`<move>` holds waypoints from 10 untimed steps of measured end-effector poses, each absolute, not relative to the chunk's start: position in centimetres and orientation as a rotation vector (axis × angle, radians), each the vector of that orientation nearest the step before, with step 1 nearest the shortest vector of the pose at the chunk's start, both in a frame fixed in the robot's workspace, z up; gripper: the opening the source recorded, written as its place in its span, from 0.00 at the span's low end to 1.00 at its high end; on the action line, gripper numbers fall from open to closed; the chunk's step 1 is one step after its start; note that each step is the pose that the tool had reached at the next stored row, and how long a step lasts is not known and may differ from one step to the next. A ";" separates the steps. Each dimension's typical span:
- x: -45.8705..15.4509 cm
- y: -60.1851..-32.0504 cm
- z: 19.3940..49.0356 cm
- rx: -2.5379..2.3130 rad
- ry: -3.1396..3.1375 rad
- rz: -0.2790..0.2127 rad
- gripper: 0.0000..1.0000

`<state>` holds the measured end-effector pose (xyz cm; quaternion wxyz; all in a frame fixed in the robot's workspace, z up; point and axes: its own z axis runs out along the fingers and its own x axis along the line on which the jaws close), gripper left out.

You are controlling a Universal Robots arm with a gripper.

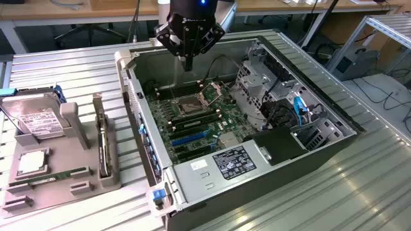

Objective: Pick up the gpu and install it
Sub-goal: 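Reach for the gpu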

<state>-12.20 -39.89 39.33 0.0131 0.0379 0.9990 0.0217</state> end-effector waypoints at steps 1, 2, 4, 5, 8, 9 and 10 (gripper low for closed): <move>-12.2 -39.9 39.3 0.118 3.113 0.068 0.11; -12.3 -39.9 39.3 0.118 3.112 0.068 0.11; -12.4 -39.9 39.3 0.118 3.112 0.068 0.11; -12.5 -39.9 39.3 0.118 3.112 0.068 0.11; -12.6 -39.9 39.3 0.118 3.112 0.068 0.11; -12.6 -39.9 39.3 0.118 3.112 0.068 0.11; -12.7 -39.9 39.3 0.118 3.112 0.068 0.11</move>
